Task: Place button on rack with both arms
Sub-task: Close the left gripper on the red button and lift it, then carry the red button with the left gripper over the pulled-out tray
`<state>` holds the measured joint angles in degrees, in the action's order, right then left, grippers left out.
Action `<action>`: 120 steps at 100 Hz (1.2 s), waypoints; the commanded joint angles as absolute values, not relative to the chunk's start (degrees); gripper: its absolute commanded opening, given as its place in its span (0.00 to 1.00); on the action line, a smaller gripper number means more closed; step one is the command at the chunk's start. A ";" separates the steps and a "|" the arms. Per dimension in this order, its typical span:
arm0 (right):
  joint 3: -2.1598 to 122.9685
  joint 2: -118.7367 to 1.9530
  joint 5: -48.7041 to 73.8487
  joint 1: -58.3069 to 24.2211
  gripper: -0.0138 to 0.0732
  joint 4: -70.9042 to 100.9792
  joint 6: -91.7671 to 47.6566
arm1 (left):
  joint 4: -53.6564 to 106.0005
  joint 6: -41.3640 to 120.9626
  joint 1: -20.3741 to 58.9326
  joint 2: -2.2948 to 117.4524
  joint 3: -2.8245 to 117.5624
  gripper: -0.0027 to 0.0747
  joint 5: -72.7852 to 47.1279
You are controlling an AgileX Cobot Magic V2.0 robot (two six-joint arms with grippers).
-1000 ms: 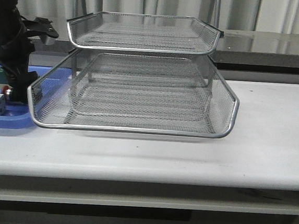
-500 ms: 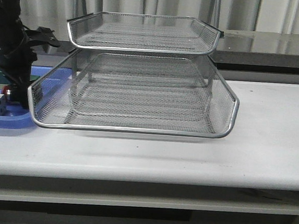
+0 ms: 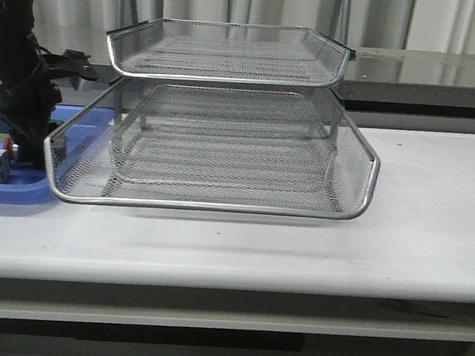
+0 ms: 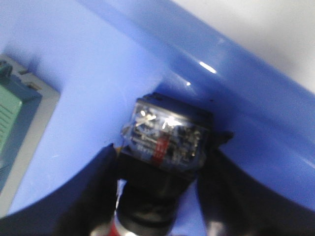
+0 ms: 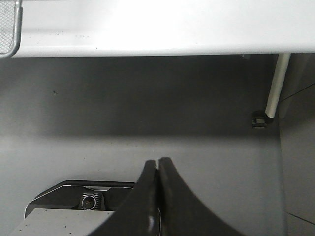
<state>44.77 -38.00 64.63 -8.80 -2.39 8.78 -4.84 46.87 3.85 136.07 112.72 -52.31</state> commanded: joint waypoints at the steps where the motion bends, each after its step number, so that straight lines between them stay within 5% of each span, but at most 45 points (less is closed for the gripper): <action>1: 46.70 -38.00 62.50 -8.77 0.08 -3.22 8.64 | -4.61 47.08 3.75 133.05 113.98 0.21 -52.50; 22: 46.70 -38.00 62.50 -8.77 0.08 -3.22 8.64 | -4.61 46.98 3.64 132.72 114.24 0.07 -53.60; 75: 46.70 -38.00 62.50 -8.77 0.08 -3.22 8.64 | -2.52 46.76 3.64 127.61 130.75 0.07 -72.38; 120: 46.70 -38.00 62.50 -8.77 0.08 -3.22 8.64 | 0.00 43.14 3.64 117.61 130.54 0.07 -72.90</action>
